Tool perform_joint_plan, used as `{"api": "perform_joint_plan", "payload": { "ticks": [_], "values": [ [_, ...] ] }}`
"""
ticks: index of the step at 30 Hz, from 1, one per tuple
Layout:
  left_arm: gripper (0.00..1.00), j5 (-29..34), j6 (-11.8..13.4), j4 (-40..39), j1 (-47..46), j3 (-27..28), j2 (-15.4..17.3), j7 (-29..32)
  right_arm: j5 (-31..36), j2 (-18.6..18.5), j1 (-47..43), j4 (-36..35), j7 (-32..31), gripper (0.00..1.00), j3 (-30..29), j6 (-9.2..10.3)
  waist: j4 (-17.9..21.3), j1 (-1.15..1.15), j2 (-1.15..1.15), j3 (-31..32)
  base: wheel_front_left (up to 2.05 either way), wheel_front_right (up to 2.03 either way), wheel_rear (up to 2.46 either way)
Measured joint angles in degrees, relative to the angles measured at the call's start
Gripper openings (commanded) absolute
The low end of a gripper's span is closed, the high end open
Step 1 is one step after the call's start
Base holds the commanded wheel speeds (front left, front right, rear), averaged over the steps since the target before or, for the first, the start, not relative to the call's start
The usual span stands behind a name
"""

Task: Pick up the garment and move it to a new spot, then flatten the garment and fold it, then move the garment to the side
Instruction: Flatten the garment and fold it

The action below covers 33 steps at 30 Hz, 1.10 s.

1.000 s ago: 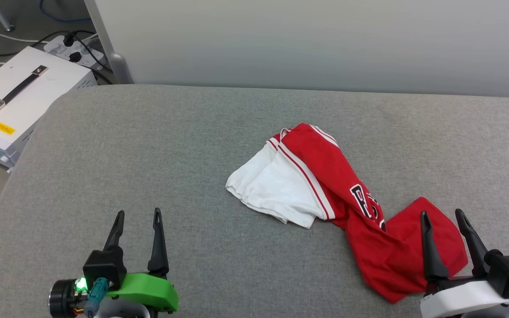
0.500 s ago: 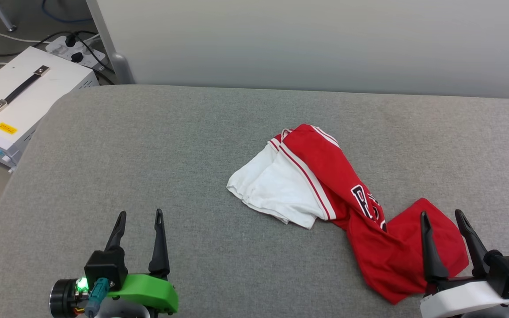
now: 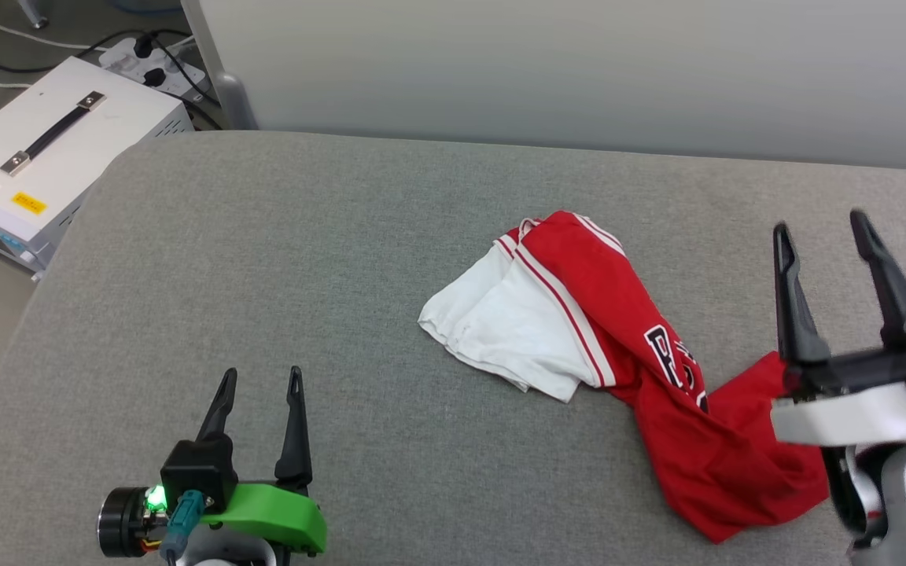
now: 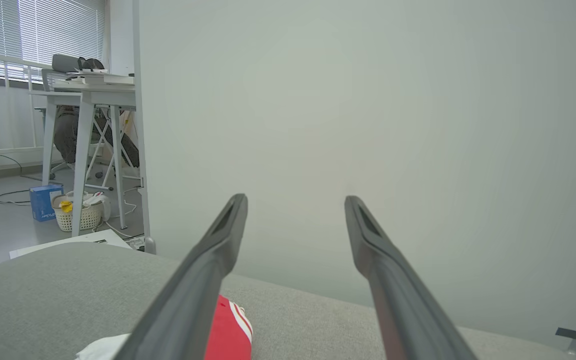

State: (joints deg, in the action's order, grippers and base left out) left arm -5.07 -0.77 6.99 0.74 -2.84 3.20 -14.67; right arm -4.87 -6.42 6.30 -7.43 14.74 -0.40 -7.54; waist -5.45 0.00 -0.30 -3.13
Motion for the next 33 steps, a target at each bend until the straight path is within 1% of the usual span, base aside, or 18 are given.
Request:
{"api": "perform_joint_plan", "payload": {
  "ticks": [3, 4, 6, 9, 10, 12, 15, 18, 19, 22, 25, 28, 30, 33],
  "values": [
    [1.00, 0.00, -0.01, -0.19, -0.53, -0.21, -0.02, 0.00, -0.86, -4.85, 5.75, 0.14, 0.00, 1.00, 3.91, 0.01, -0.53, 0.00, 0.00, -0.93, 0.00, 0.00, 0.00],
    [1.00, 0.00, -0.01, -0.25, -0.97, -0.29, -0.04, 0.00, -1.47, -7.37, 8.30, 0.88, 0.00, 1.00, 6.61, 0.00, -0.80, 0.00, 0.00, -1.34, 0.00, 0.00, 0.00],
    [1.00, -0.01, 0.02, -0.44, -1.42, -0.36, -0.05, 0.00, -2.71, -10.87, 12.15, 2.16, -0.01, 1.00, 10.88, 0.00, -1.16, 0.00, 0.00, -1.94, 0.00, 0.00, 0.00],
    [1.00, -0.02, 0.10, -0.55, -1.82, -0.46, -0.07, 0.00, -5.93, -16.51, 18.01, 6.25, 0.00, 1.00, 19.13, 0.00, -1.68, 0.00, 0.00, -2.68, 0.00, 0.00, 0.00],
    [1.00, -0.10, 0.12, -0.57, -1.94, -0.57, -0.07, 0.00, -7.66, -18.51, 20.10, 8.23, -0.29, 1.00, 22.86, 0.00, -1.83, 0.00, 0.00, -2.89, 0.00, 0.00, 0.00],
    [1.00, -0.31, 0.36, -0.68, -2.07, -0.69, -0.07, 0.00, -11.23, -21.65, 23.62, 10.43, -3.04, 1.00, 29.58, 0.00, -2.05, 0.00, 0.00, -3.19, 0.00, 0.00, 0.00],
    [1.00, -0.53, 0.60, -0.83, -2.19, -1.07, -0.07, 0.00, -19.11, -26.27, 30.25, 11.56, -12.47, 1.00, 41.87, 0.00, -2.28, 0.00, 0.00, -3.78, 0.00, 0.00, 0.00],
    [1.00, -0.65, 0.97, -1.04, -2.57, -1.55, -0.07, 0.00, -26.68, -29.65, 36.21, 10.87, -20.95, 1.00, 51.01, 0.00, -2.49, 0.00, 0.00, -4.51, 0.00, 0.00, 0.00],
    [1.00, -0.79, 1.04, -1.10, -2.76, -1.74, -0.07, 0.00, -28.53, -30.58, 37.92, 10.61, -23.63, 1.00, 53.46, 0.00, -2.57, 0.00, 0.00, -4.75, 0.00, 0.00, 0.00],
    [1.00, -1.25, 1.13, -1.43, -3.81, -2.29, -0.08, 0.00, -36.42, -33.40, 43.07, 9.88, -35.24, 1.00, 62.13, 0.00, -2.92, 0.00, 0.00, -5.80, 0.00, 0.00, 0.00],
    [1.00, -1.59, 1.53, -1.67, -4.73, -2.92, -0.08, 0.00, -42.05, -34.54, 46.86, 9.09, -43.67, 1.00, 68.26, 0.00, -3.38, 0.00, 0.00, -6.99, 0.00, 0.00, 0.00],
    [1.00, -2.15, 1.87, -1.90, -5.84, -3.85, -0.08, 0.00, -45.92, -34.87, 49.48, 9.17, -50.55, 1.00, 71.69, 0.00, -3.94, 0.00, 0.00, -8.44, 0.00, 0.00, 0.00],
    [1.00, -2.72, 2.23, -2.11, -6.64, -4.55, -0.08, 0.00, -46.74, -34.94, 50.65, 9.80, -53.76, 1.00, 72.65, 0.00, -4.34, 0.00, 0.00, -9.49, 0.00, 0.00, 0.00],
    [1.00, -3.99, 2.81, -2.27, -8.08, -5.82, -0.08, 0.00, -46.89, -34.05, 51.48, 11.52, -55.66, 1.00, 73.19, 0.00, -5.09, 0.00, 0.00, -11.34, 0.00, 0.00, 0.00]
  ]
}}
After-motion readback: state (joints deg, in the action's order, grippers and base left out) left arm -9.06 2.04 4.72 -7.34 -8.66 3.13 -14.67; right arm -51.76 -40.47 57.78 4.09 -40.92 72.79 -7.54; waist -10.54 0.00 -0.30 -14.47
